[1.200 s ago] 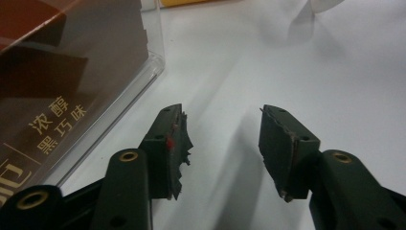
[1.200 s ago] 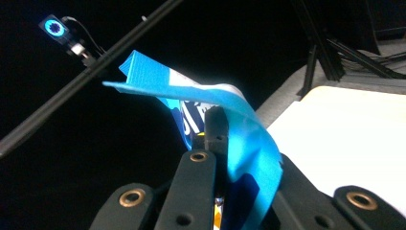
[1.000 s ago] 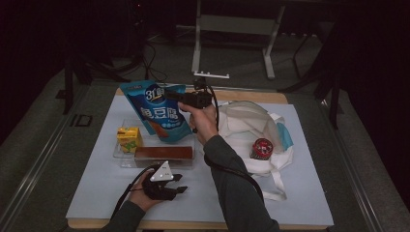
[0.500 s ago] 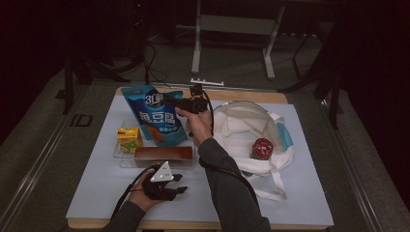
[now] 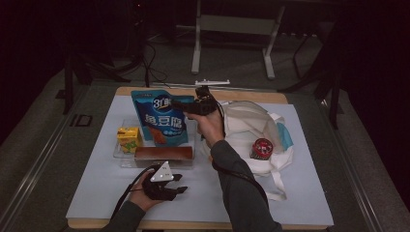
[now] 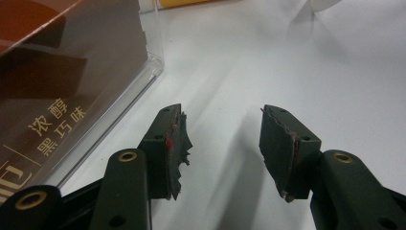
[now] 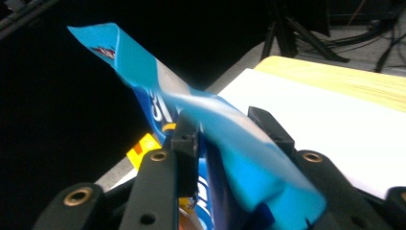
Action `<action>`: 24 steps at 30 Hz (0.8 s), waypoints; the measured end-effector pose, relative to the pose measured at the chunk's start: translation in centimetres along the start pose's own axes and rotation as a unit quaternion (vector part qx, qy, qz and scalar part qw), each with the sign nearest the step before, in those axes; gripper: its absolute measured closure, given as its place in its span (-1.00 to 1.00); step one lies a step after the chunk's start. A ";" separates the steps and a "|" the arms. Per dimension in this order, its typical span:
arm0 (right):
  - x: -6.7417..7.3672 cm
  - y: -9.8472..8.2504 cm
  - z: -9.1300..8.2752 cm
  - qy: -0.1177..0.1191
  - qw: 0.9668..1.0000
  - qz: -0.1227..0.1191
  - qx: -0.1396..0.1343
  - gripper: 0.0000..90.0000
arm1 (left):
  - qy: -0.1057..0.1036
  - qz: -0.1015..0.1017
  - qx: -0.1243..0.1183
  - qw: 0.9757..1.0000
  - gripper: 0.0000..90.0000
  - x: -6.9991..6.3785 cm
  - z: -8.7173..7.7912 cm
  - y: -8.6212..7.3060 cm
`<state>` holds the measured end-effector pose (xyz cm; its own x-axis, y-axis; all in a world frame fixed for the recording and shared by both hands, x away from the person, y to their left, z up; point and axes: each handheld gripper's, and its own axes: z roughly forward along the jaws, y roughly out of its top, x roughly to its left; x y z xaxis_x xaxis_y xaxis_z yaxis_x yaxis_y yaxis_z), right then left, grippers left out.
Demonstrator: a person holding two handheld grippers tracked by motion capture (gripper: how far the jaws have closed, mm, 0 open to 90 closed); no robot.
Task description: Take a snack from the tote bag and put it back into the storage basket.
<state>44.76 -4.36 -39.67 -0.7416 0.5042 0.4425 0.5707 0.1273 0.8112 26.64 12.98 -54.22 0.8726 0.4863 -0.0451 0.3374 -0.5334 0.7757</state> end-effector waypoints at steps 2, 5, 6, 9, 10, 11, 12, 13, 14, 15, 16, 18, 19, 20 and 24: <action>0.0 -0.2 -0.4 -0.008 1.000 -0.007 0.006 0.37 | 0.000 -0.001 0.000 1.000 0.12 0.0 0.0 0.0; 0.2 -0.7 -0.9 -0.023 0.999 -0.021 0.018 0.29 | 0.000 -0.001 0.000 1.000 0.12 0.0 0.0 0.0; 0.3 -1.0 -1.1 -0.026 0.999 -0.027 0.022 0.27 | 0.000 0.000 0.001 1.000 0.12 0.0 0.0 0.0; 0.5 -1.9 -1.5 -0.026 0.999 -0.033 0.029 0.24 | 0.001 0.001 0.002 1.000 0.11 0.0 0.0 0.0; 0.5 -2.2 -1.6 -0.025 0.998 -0.036 0.034 0.22 | 0.001 0.001 0.002 1.000 0.11 0.0 0.0 0.0; 0.5 -2.6 -1.5 -0.026 0.998 -0.039 0.042 0.22 | 0.001 0.001 0.003 1.000 0.11 0.0 0.0 0.0; 0.5 -2.9 -1.5 -0.030 0.997 -0.045 0.051 0.23 | 0.002 0.001 0.003 1.000 0.11 0.0 0.1 0.0; 0.4 -3.2 -1.5 -0.031 0.997 -0.048 0.056 0.24 | 0.002 0.001 0.004 1.000 0.11 0.0 0.1 0.0; 0.3 -3.5 -1.5 -0.031 0.996 -0.048 0.062 0.25 | 0.001 0.000 0.004 1.000 0.11 0.0 0.1 0.0; 0.2 -3.9 -1.4 -0.031 0.996 -0.048 0.068 0.26 | 0.001 0.001 0.004 1.000 0.11 0.0 0.1 0.0; 0.0 -4.1 -1.3 -0.032 0.995 -0.051 0.076 0.31 | 0.001 0.001 0.005 1.000 0.11 0.0 0.1 0.0; -0.2 -4.7 -1.0 -0.038 0.993 -0.052 0.095 0.38 | 0.001 -0.001 0.004 1.000 0.11 0.0 0.1 0.0; -0.3 -4.9 -0.8 -0.042 0.993 -0.052 0.101 0.39 | 0.001 0.000 0.005 1.000 0.11 0.0 0.1 0.0; -0.4 -5.0 -0.6 -0.045 0.992 -0.050 0.104 0.41 | 0.001 0.000 0.005 1.000 0.11 0.0 0.1 0.0; -0.2 -4.9 -0.1 -0.061 0.989 -0.063 0.115 0.50 | 0.001 0.000 0.004 1.000 0.11 0.0 0.1 0.0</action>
<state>42.05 -5.16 -43.68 -0.7719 0.5700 0.2814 0.5516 0.3806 0.7422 26.64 12.88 -54.24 0.8718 0.4880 -0.0438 0.3403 -0.5388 0.7707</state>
